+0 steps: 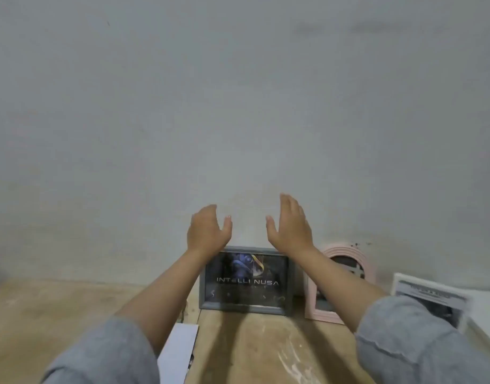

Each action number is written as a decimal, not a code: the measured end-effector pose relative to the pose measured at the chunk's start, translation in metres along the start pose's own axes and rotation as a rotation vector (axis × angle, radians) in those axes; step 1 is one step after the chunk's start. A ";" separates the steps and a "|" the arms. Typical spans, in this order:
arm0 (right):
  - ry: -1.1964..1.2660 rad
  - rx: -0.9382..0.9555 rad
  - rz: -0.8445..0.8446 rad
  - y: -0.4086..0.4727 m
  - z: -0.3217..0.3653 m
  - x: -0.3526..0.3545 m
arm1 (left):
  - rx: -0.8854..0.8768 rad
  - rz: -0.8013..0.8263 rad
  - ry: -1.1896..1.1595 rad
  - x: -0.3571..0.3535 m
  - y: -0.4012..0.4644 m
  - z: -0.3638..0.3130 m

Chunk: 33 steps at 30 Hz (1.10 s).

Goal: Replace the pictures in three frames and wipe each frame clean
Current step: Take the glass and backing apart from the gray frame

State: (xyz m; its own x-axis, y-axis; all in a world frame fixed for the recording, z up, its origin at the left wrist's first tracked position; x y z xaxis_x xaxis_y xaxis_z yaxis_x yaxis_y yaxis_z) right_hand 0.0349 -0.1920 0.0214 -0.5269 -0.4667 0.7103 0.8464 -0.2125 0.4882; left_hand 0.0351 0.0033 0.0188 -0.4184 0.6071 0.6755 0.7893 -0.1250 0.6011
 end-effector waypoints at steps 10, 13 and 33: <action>0.026 -0.451 0.257 -0.037 -0.112 -0.123 | 0.398 0.111 -0.056 -0.107 -0.047 0.091; 0.028 -0.596 0.272 -0.045 -0.142 -0.151 | 0.498 0.143 -0.040 -0.137 -0.057 0.112; 0.205 -0.616 0.222 -0.061 -0.192 -0.218 | 0.711 0.025 -0.243 -0.199 -0.073 0.180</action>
State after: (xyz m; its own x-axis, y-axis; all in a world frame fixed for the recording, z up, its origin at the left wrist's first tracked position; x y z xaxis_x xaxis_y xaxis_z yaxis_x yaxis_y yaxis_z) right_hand 0.1124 -0.2426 -0.2606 -0.3623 -0.6956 0.6204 0.8539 -0.5146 -0.0783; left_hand 0.1421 0.0327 -0.2364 -0.3505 0.7774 0.5223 0.9317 0.3459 0.1104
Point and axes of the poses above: each hand's wrist, its own y-axis towards the middle knuckle, its own x-axis out of the back of the hand, z = x × y, the point moved 4 cm from there along y, towards the middle knuckle, and after that the axes turned 15 degrees about -x, right-handed, at the moved point
